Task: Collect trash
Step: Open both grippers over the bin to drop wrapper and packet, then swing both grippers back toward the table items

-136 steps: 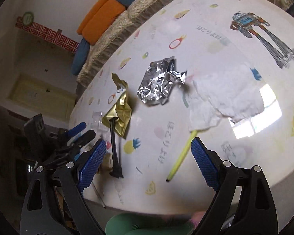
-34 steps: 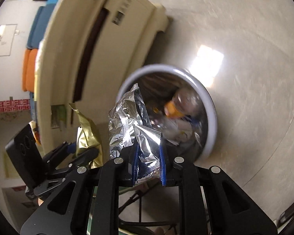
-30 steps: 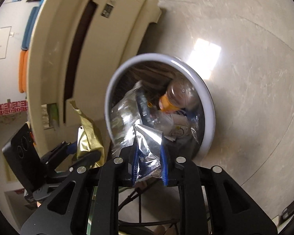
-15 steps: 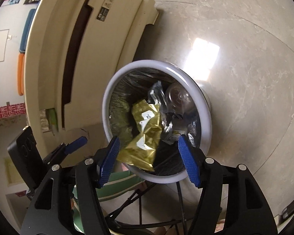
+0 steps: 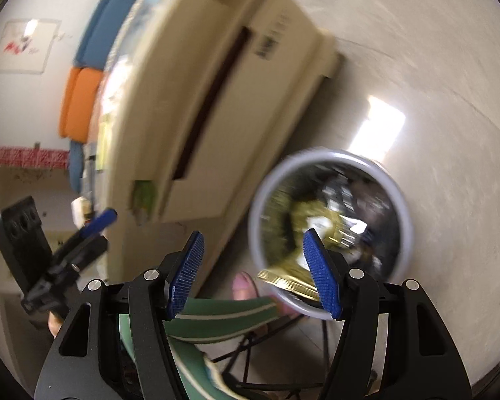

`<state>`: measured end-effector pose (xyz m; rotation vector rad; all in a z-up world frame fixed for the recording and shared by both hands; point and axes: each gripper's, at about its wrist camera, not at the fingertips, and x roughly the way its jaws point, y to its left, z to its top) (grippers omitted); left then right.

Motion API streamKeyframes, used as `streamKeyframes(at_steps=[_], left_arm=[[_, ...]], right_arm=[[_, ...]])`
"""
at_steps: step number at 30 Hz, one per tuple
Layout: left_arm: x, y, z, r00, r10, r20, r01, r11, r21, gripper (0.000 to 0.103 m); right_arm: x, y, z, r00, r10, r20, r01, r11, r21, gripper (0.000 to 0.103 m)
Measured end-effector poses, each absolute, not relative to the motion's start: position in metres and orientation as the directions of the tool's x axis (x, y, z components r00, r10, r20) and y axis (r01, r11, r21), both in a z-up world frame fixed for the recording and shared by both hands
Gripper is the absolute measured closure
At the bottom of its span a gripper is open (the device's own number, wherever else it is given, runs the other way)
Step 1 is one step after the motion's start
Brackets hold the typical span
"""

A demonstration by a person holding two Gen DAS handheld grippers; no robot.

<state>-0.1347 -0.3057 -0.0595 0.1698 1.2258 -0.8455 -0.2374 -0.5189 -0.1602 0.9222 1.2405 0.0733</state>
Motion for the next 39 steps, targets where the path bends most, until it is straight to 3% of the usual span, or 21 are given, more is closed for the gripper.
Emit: streamKeyframes(at_steps=[9,25,39], left_arm=[[-0.083,-0.180,0.014,0.311,-0.442,-0.841,0.513,0.823,-0.243,0.019],[-0.047,0.052,0.021,0.505,-0.198,-0.840,0.158,0.978,-0.136,0.012],[-0.016,0.105,-0.012,0.498,-0.162,-0.852,0.117,0.986,-0.119,0.012]], right_arm=[[-0.136,-0.422,-0.084,0.352,0.577,-0.737,0.167,0.736,0.656,0.039],[-0.008,-0.213,-0.061,0.175,0.654,-0.736,-0.074,0.754,0.653,0.039],[0.058,-0.148,-0.082,0.117,0.635,-0.763,-0.077,0.772,0.631,0.039]])
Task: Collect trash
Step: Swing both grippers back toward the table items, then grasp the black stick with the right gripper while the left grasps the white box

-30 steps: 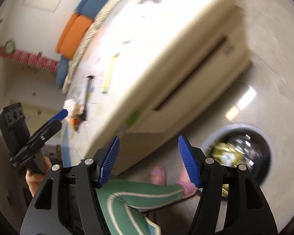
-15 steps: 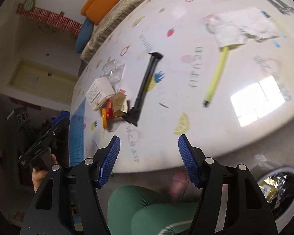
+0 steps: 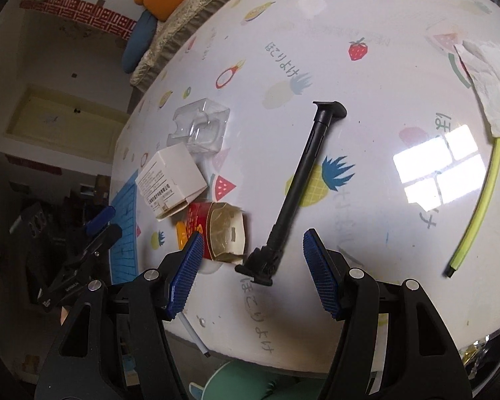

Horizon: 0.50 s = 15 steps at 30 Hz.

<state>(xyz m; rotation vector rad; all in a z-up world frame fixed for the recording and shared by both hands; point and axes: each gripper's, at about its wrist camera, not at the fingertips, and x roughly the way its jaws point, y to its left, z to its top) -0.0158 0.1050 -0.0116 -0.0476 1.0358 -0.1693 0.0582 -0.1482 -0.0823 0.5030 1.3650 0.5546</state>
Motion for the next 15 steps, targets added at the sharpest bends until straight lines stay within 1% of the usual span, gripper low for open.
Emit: streamKeyframes(at_steps=[4,7,9,15], left_arm=[[-0.009,0.110,-0.017,0.502,-0.149,-0.852,0.128,0.987,-0.098,0.012],[-0.003,0.110,-0.023,0.504,-0.134,-0.853,0.142,0.987,-0.072,0.007],[0.000,0.111,-0.027,0.502,-0.126,-0.856,0.154,0.986,-0.055,0.007],[0.012,0.113,-0.037,0.489,-0.135,-0.862,0.164,0.985,-0.061,0.007]], right_arm=[[0.066,-0.148,-0.086,0.116,0.621,-0.775,-0.056,0.783,0.619,0.039],[0.072,-0.145,-0.091,0.111,0.603,-0.790,-0.043,0.797,0.602,0.040],[0.074,-0.144,-0.093,0.111,0.594,-0.796,-0.033,0.803,0.595,0.040],[0.082,-0.136,-0.100,0.119,0.559,-0.820,-0.033,0.828,0.560,0.040]])
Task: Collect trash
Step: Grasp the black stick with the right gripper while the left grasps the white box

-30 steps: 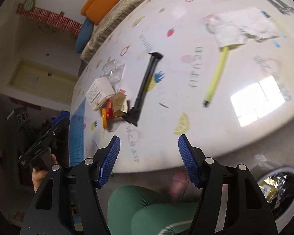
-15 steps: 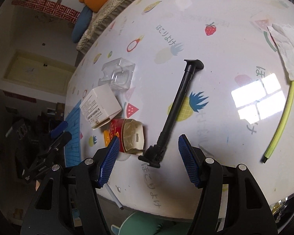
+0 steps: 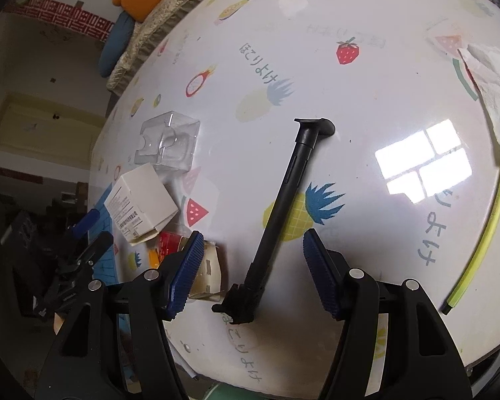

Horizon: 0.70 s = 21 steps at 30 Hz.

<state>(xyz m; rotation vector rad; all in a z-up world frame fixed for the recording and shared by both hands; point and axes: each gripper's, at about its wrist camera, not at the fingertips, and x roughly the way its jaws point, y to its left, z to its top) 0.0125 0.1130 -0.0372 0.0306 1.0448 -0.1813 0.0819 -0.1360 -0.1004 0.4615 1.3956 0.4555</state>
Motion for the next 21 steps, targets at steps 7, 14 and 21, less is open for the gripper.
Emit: streamKeyframes(at_steps=[7,14,21], left_arm=[[0.036,0.110,-0.056,0.457,-0.162,-0.874,0.122,0.985,-0.119,0.007],[0.041,0.098,-0.071,0.428,-0.222,-0.876,0.125,0.975,-0.186,0.007],[0.043,0.093,-0.081,0.408,-0.234,-0.882,0.116,0.972,-0.204,0.048]], right_arm=[[0.094,-0.127,-0.105,0.128,0.527,-0.840,-0.044,0.849,0.526,0.040],[0.100,-0.112,-0.106,0.126,0.459,-0.880,-0.092,0.888,0.450,0.075],[0.101,-0.118,-0.112,0.108,0.481,-0.870,-0.069,0.877,0.476,0.091]])
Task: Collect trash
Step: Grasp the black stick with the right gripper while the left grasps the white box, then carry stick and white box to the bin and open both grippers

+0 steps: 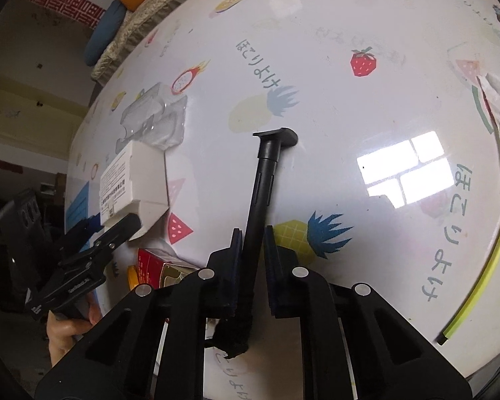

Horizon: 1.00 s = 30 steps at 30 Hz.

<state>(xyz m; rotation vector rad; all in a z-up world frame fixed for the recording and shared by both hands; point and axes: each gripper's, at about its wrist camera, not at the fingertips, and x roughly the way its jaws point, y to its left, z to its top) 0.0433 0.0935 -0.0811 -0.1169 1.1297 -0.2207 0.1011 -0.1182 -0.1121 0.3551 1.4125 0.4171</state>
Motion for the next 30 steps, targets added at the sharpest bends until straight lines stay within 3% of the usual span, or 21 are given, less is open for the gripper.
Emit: streamKeyframes(at_steps=[2,4,8,15,30], left_arm=[[0.043,0.095,-0.081,0.407,-0.257,-0.876,0.126,0.966,-0.225,0.059],[0.044,0.098,-0.081,0.405,-0.269,-0.874,0.121,0.963,-0.241,0.063],[0.045,0.100,-0.080,0.406,-0.271,-0.873,0.119,0.963,-0.243,0.081],[0.039,0.104,-0.077,0.424,-0.275,-0.863,0.118,0.962,-0.248,0.101],[0.031,0.125,-0.054,0.488,-0.261,-0.833,0.052,0.961,-0.271,0.103]], right_arm=[[0.100,-0.122,-0.109,0.116,0.491,-0.863,-0.068,0.871,0.486,0.092],[0.099,-0.127,-0.106,0.124,0.510,-0.851,-0.062,0.860,0.507,0.091],[0.095,-0.135,-0.102,0.129,0.527,-0.840,-0.056,0.850,0.524,0.092],[0.092,-0.146,-0.098,0.135,0.547,-0.826,-0.047,0.836,0.546,0.092],[0.086,-0.160,-0.087,0.177,0.571,-0.802,-0.041,0.818,0.573,0.092]])
